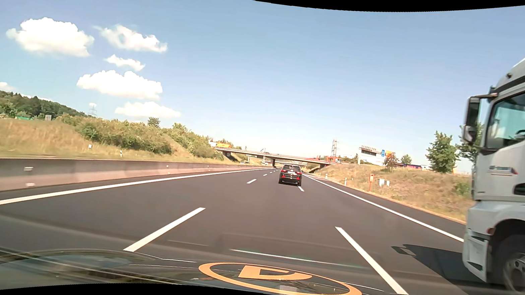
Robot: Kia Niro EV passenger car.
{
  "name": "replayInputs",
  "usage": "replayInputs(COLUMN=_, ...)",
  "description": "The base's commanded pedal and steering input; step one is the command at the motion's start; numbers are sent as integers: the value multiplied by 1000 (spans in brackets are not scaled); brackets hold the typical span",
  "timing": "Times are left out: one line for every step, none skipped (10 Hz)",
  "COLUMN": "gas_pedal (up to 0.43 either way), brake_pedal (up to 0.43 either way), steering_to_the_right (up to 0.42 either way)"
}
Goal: Follow the waypoints while adhering to traffic rules and regulations
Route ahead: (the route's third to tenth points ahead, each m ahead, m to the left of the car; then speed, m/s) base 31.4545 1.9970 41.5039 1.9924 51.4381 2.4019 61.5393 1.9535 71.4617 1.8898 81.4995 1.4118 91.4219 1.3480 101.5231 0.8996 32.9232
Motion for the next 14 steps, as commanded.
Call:
replayInputs(gas_pedal=370, brake_pedal=0, steering_to_the_right=1)
replayInputs(gas_pedal=370, brake_pedal=0, steering_to_the_right=2)
replayInputs(gas_pedal=370, brake_pedal=0, steering_to_the_right=2)
replayInputs(gas_pedal=370, brake_pedal=0, steering_to_the_right=1)
replayInputs(gas_pedal=378, brake_pedal=0, steering_to_the_right=2)
replayInputs(gas_pedal=378, brake_pedal=0, steering_to_the_right=2)
replayInputs(gas_pedal=378, brake_pedal=0, steering_to_the_right=2)
replayInputs(gas_pedal=390, brake_pedal=0, steering_to_the_right=1)
replayInputs(gas_pedal=398, brake_pedal=0, steering_to_the_right=1)
replayInputs(gas_pedal=409, brake_pedal=0, steering_to_the_right=2)
replayInputs(gas_pedal=409, brake_pedal=0, steering_to_the_right=2)
replayInputs(gas_pedal=421, brake_pedal=0, steering_to_the_right=2)
replayInputs(gas_pedal=421, brake_pedal=0, steering_to_the_right=2)
replayInputs(gas_pedal=429, brake_pedal=0, steering_to_the_right=2)
